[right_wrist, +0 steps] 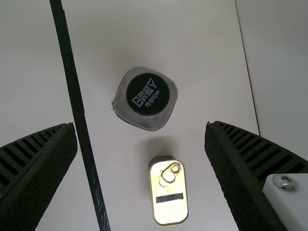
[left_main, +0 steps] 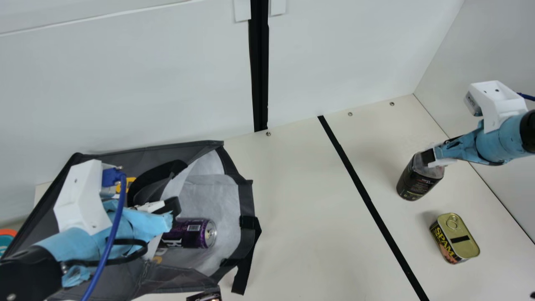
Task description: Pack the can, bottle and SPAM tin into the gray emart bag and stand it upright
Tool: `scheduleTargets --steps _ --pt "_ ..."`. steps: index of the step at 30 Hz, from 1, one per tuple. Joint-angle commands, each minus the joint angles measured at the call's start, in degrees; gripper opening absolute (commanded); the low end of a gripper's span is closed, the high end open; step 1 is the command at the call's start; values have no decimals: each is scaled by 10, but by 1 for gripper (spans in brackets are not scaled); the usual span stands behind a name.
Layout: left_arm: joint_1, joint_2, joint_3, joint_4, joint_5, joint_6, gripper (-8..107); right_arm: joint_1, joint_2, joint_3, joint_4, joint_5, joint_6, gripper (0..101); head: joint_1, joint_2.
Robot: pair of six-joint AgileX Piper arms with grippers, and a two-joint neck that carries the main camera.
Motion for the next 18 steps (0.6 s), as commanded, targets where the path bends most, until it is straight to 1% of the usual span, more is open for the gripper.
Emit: scheduleTargets --steps 1,11,18 --pt "0 0 0 0 0 0 -8 3 14 -9 1 1 -2 95 -13 0" --pt "0 0 0 0 0 0 -8 17 78 -50 1 1 -7 95 -13 0" --pt "0 0 0 0 0 0 -8 27 109 -62 -10 1 -9 95 -13 0"
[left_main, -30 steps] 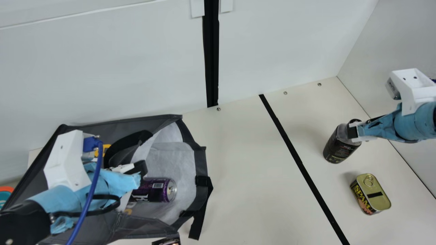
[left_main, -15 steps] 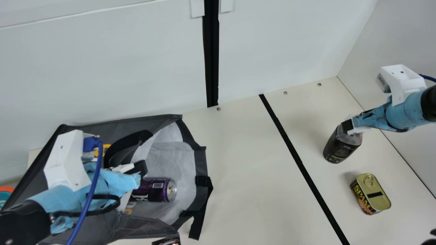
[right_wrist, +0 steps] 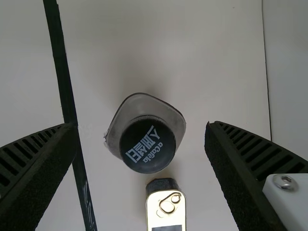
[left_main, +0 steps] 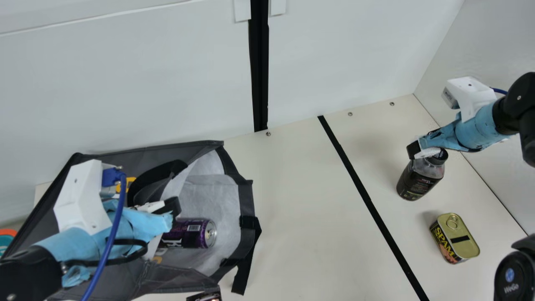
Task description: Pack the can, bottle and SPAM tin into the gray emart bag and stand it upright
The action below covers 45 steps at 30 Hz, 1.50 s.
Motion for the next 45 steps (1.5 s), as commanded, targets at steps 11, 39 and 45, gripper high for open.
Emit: scheduleTargets --steps 11,39,45 --pt "0 0 0 0 0 0 -8 6 24 -3 -17 1 -3 95 -13 0" --pt "0 0 0 0 0 0 -8 6 26 11 -17 1 -4 0 -13 0" --pt "0 0 0 0 0 0 -8 6 19 7 -9 1 -9 0 -13 0"
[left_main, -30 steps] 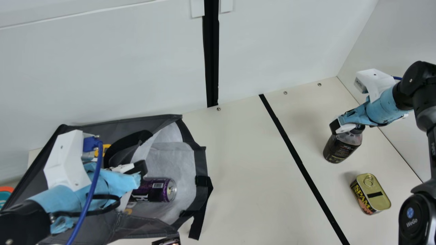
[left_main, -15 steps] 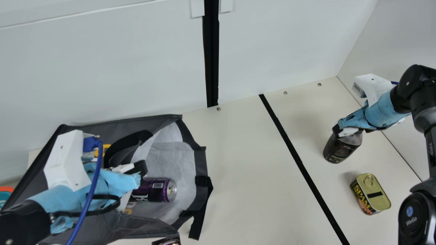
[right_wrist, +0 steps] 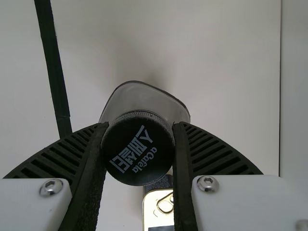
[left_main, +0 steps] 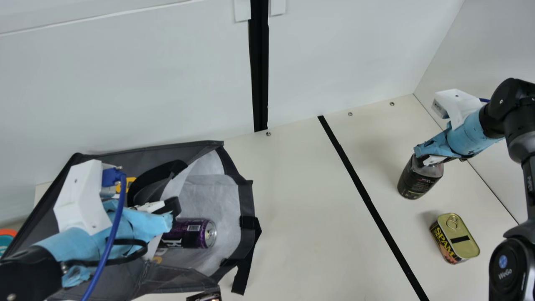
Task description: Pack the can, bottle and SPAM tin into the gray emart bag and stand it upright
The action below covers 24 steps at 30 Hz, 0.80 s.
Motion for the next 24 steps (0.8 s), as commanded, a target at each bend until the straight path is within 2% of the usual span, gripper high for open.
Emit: scheduleTargets --steps 1,15,24 --pt "0 0 0 0 0 0 -8 1 -2 -2 8 -1 -2 0 -13 -1" --pt "0 0 0 0 0 0 -8 8 -18 -8 38 -1 -45 0 -13 -1" --pt "0 0 0 0 0 0 -8 23 -39 8 54 -1 -85 0 -13 -1"
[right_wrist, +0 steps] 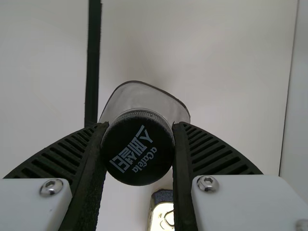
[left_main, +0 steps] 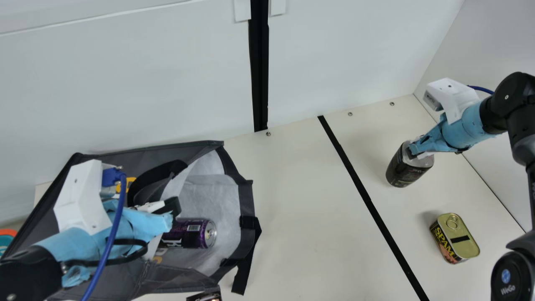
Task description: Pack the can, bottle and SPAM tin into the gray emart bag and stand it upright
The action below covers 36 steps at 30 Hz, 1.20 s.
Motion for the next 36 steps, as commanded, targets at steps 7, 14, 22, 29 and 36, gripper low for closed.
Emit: scheduleTargets --steps 7,14,22,29,36 --pt "0 0 0 0 0 0 -8 20 -30 26 13 -1 -32 0 -13 0" --pt "0 0 0 0 0 0 -8 46 -61 54 8 -1 -56 0 -13 0" --pt "0 0 0 0 0 0 -8 74 -98 92 12 -1 -89 0 -13 0" --pt "0 0 0 0 0 0 -8 91 -119 119 28 -1 -134 0 -13 0" --pt "0 0 0 0 0 0 -8 101 -125 136 48 -1 -205 0 -13 0"
